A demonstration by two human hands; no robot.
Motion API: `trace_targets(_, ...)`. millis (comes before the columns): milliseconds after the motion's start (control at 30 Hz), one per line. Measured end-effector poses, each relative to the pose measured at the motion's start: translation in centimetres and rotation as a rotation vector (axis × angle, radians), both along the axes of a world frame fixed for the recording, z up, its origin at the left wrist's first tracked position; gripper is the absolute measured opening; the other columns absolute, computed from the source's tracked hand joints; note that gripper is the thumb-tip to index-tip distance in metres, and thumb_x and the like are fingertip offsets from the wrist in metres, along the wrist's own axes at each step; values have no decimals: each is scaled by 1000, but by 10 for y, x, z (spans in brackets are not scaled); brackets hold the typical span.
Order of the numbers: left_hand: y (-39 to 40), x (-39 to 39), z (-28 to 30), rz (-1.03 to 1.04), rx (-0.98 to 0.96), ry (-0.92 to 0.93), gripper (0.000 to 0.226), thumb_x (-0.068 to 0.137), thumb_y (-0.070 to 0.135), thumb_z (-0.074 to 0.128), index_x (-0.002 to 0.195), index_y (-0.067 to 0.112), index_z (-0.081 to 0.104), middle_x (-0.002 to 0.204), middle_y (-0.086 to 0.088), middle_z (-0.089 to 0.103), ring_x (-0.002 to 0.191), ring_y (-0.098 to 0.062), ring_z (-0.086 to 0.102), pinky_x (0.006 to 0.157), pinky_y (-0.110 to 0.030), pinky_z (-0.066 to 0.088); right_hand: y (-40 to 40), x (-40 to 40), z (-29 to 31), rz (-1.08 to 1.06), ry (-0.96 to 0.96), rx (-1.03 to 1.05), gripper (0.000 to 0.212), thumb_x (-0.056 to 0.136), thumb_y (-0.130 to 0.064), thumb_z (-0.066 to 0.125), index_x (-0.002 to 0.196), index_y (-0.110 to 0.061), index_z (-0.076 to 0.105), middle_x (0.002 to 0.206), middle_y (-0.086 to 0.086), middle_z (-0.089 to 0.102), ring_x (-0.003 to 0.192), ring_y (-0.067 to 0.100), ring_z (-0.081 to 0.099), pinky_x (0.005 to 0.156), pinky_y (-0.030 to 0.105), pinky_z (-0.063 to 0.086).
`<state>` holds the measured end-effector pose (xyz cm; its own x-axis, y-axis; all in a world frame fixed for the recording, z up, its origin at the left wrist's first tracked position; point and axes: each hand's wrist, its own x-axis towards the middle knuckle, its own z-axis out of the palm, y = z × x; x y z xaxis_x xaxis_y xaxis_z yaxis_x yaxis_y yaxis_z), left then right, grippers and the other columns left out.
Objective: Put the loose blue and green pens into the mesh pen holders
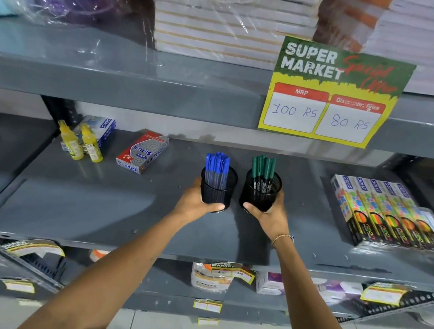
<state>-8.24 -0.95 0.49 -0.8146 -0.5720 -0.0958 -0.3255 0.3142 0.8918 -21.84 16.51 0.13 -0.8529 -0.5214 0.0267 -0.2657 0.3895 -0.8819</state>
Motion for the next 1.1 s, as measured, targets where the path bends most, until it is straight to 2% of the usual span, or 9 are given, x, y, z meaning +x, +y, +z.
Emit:
trace_targets(67, 0, 1, -1, 18, 10, -6, 80, 62, 33, 84, 129, 24, 42, 122, 4, 62, 105, -11, 57, 84, -24, 43, 1, -1, -1, -10, 3, 7, 89, 62, -35, 84, 133, -27, 32, 126, -3, 58, 115, 20, 56, 90, 25, 41)
trace_targets(167, 2, 7, 1, 21, 11, -10, 78, 62, 31, 85, 128, 23, 42, 121, 4, 63, 107, -13, 58, 87, -26, 45, 7, 2, -1, -9, 13, 13, 89, 61, -35, 85, 133, -24, 34, 124, -1, 60, 112, 21, 58, 88, 24, 43)
trace_targets(267, 9, 16, 2, 18, 22, -3, 76, 62, 29, 85, 127, 23, 45, 120, 5, 64, 108, -14, 59, 87, -25, 45, 20, 12, -3, -7, 19, -7, 87, 60, -34, 86, 131, -21, 37, 121, -1, 61, 104, 14, 56, 88, 22, 43)
trace_targets(400, 24, 32, 1, 34, 30, -19, 76, 60, 30, 85, 125, 28, 46, 115, 11, 61, 106, -12, 57, 91, -27, 43, 41, 28, -6, -3, 7, -40, 84, 60, -32, 87, 128, -19, 40, 111, -10, 58, 100, 7, 54, 86, 16, 43)
trace_targets(700, 49, 61, 2, -4, 71, -48, 82, 60, 26, 86, 130, 26, 43, 127, 4, 60, 117, -15, 55, 105, -41, 43, 76, 53, -4, 66, -20, -38, 89, 61, -28, 87, 134, -19, 35, 126, 2, 60, 112, 18, 57, 99, 34, 47)
trace_targets(867, 60, 71, 4, -29, 89, -43, 83, 62, 23, 85, 132, 25, 40, 130, 2, 58, 120, -17, 54, 107, -43, 42, 81, 62, -3, 44, -32, -30, 89, 61, -31, 87, 132, -20, 35, 125, 1, 60, 110, 18, 58, 97, 32, 48)
trace_targets(1000, 66, 78, 10, -54, 57, -79, 83, 69, 21, 81, 137, 24, 33, 135, -1, 54, 124, -20, 52, 107, -40, 41, 83, 69, 2, 40, -39, 2, 96, 63, -31, 86, 139, -19, 28, 132, 2, 55, 112, 12, 52, 93, 26, 41)
trace_targets(1100, 74, 89, 21, -56, 28, -122, 93, 74, 26, 78, 146, 17, 20, 143, -4, 48, 130, -23, 47, 111, -43, 37, 90, 79, 10, 33, -66, -25, 101, 67, -26, 84, 144, -16, 19, 144, 3, 44, 127, 13, 43, 104, 29, 36)
